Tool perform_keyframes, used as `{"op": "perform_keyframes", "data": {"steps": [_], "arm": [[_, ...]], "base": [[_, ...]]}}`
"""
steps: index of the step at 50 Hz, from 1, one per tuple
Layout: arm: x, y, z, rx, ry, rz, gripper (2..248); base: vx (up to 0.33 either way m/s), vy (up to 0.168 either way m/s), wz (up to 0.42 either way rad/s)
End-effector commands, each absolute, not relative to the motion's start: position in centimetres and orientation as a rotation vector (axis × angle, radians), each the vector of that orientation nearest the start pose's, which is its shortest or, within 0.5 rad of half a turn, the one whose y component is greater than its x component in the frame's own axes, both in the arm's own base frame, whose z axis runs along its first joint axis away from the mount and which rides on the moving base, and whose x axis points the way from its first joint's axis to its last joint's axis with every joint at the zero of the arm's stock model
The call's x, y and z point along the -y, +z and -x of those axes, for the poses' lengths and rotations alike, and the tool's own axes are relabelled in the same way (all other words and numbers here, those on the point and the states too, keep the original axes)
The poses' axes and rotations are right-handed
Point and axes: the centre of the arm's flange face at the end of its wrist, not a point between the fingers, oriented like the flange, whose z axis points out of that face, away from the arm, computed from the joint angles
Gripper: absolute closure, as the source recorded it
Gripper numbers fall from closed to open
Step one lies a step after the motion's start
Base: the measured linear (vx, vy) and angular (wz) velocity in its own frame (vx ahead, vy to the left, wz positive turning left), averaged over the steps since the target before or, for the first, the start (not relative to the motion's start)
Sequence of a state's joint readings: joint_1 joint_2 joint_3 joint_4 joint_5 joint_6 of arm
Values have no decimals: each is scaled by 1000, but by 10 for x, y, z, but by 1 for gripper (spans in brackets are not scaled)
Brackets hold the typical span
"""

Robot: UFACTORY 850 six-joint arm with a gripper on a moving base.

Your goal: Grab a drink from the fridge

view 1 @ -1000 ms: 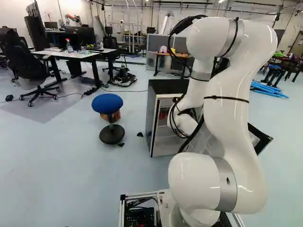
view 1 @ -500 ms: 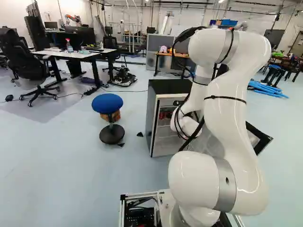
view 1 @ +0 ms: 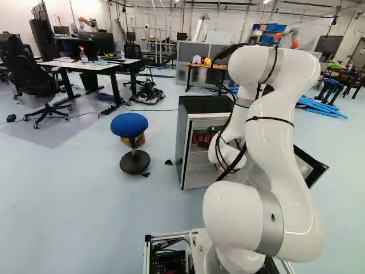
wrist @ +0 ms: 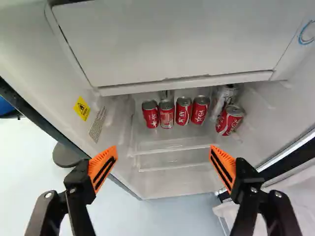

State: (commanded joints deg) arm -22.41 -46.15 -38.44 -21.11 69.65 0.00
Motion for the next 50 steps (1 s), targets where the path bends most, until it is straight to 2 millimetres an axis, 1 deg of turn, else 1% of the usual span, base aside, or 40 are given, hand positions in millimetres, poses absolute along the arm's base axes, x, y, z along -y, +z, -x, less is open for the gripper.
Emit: {"op": "perform_keyframes", "data": {"steps": [50], "arm": [[149, 86, -430, -108, -1518, 2696, 3]], "base": [[0, 0, 0]]}}
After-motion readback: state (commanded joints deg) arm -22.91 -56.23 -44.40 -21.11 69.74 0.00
